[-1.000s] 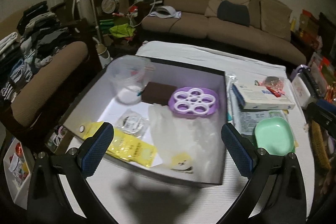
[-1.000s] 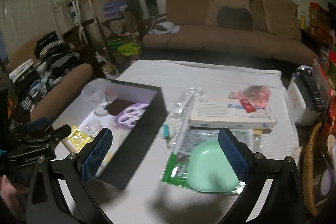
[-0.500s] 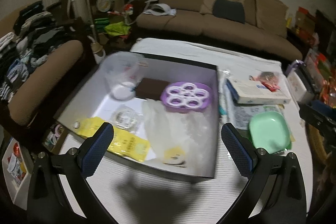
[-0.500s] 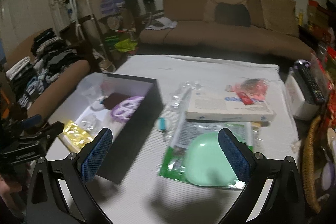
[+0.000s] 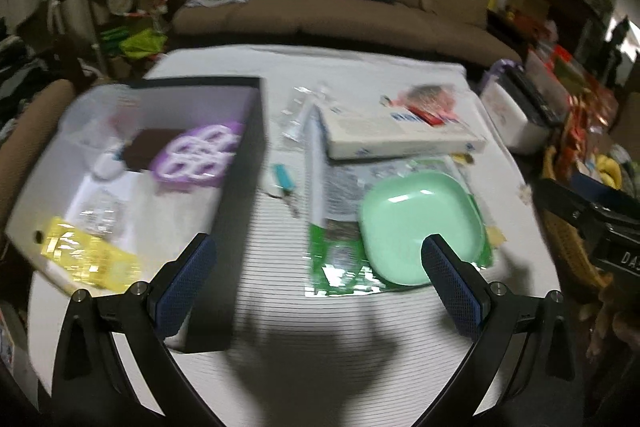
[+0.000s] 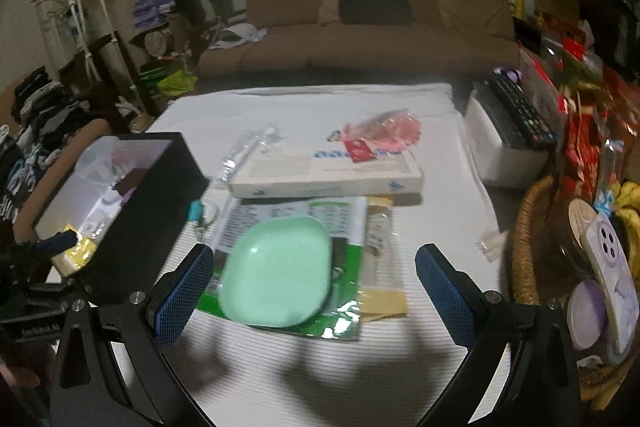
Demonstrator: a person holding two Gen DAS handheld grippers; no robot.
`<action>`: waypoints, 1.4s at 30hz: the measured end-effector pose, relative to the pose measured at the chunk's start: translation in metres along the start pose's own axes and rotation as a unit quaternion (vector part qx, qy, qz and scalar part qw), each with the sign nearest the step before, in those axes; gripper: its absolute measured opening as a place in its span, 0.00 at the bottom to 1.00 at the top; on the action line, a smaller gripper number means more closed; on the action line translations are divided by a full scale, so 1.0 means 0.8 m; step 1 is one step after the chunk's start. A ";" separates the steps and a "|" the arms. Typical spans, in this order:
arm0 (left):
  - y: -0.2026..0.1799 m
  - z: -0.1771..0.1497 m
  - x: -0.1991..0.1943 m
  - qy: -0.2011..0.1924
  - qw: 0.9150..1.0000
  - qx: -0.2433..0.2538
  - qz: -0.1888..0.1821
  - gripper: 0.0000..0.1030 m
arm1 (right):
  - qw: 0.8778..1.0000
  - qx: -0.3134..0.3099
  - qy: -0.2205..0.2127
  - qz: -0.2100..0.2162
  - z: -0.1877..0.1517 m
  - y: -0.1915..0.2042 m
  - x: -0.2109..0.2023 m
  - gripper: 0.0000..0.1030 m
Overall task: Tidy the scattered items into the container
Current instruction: 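Move both grippers over the table toward the mint green plate, then close both grippers on the rim of the mint green plate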
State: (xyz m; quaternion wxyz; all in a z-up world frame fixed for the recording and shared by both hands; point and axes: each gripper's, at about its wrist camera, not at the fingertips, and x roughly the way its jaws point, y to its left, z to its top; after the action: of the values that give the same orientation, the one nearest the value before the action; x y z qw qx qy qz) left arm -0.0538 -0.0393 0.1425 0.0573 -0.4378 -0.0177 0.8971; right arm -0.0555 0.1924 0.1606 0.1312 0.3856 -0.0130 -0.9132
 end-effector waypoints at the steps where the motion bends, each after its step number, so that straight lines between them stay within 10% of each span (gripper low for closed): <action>1: -0.008 0.000 0.008 0.003 1.000 0.004 0.000 1.00 | 1.000 0.003 0.002 0.000 -0.001 -0.004 0.003 1.00; 12: -0.037 -0.011 0.091 0.041 0.999 0.019 -0.009 0.96 | 1.000 -0.001 0.027 0.011 -0.018 -0.025 0.061 0.96; 30: -0.030 -0.027 0.169 0.105 0.994 0.000 -0.025 0.45 | 0.996 -0.013 0.077 0.034 -0.038 -0.020 0.133 0.19; 42: -0.041 -0.022 0.171 0.105 0.992 -0.007 -0.067 0.43 | 0.993 -0.011 0.099 0.056 -0.042 -0.011 0.142 0.16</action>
State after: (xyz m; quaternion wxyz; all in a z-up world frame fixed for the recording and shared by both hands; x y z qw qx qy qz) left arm -0.1205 0.0092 0.0269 0.1157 -0.5276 -0.0476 0.8402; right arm -0.1092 0.1751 0.0563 0.1870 0.4709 -0.0118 -0.8620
